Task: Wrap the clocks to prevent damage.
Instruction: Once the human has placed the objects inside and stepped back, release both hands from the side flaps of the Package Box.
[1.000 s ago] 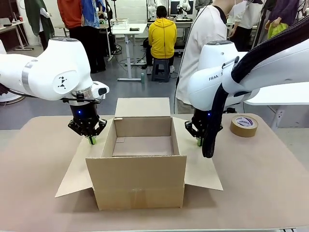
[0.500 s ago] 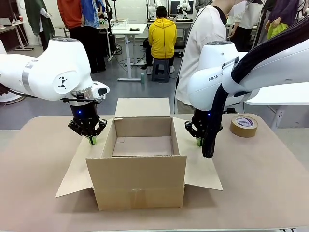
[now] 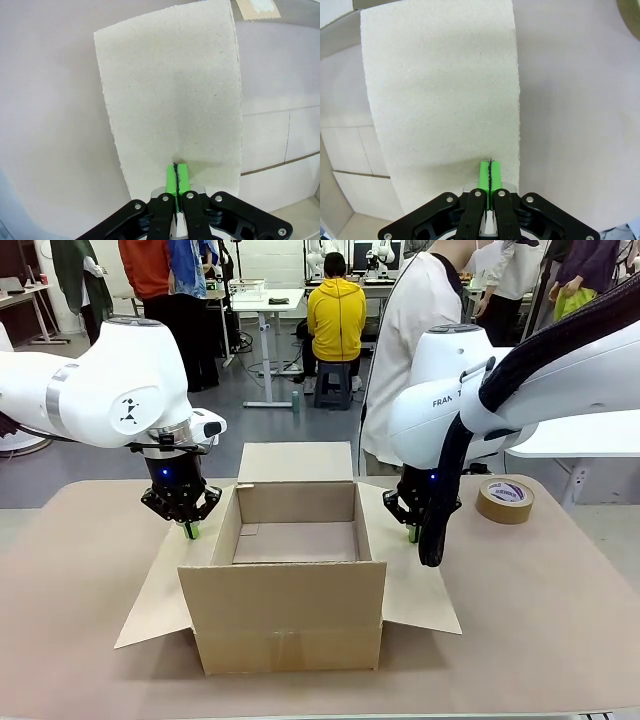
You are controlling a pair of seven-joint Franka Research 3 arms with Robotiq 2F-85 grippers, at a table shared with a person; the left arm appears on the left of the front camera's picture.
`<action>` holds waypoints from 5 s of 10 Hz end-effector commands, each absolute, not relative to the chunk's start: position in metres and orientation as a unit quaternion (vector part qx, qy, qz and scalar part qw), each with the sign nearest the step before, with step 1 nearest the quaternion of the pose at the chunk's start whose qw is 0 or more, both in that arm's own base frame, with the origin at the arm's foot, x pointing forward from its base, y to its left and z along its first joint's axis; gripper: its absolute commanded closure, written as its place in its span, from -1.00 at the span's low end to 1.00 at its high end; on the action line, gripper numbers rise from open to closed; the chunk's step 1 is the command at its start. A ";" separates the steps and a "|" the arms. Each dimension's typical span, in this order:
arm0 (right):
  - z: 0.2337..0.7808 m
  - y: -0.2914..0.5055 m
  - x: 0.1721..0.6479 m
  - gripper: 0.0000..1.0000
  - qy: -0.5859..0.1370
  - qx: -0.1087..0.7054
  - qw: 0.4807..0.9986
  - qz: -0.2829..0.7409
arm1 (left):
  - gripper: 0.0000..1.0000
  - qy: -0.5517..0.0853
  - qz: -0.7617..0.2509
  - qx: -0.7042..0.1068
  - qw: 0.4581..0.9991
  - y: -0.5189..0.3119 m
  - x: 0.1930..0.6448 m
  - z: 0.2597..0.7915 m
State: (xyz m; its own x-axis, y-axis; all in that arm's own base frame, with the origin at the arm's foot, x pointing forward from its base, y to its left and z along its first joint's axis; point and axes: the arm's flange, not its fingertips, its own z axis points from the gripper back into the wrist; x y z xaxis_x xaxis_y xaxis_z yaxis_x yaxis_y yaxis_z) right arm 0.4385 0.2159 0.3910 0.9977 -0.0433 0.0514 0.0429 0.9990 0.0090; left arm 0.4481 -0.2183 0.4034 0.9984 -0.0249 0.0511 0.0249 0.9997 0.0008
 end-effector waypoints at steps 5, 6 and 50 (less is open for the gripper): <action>0.391 0.218 0.437 0.98 -0.028 0.000 0.999 -0.028 | 0.99 -0.025 -0.013 0.005 1.000 -0.218 0.448 0.402; 0.391 0.218 0.437 0.98 -0.028 0.000 0.999 -0.028 | 0.99 -0.025 -0.013 0.005 1.000 -0.218 0.448 0.402; 0.557 0.094 0.303 0.98 0.001 -0.163 0.847 0.505 | 0.99 -0.052 -0.449 0.033 0.892 -0.100 0.364 0.576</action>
State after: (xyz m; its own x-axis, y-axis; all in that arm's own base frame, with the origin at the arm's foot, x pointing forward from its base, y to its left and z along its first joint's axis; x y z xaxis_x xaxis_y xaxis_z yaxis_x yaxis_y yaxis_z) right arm 0.2939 0.1075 0.5738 0.5352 0.8148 -0.2230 -0.8300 0.4581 -0.3183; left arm 0.3537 -0.0957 0.5934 0.6272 -0.7744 0.0829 0.7663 0.6326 0.1118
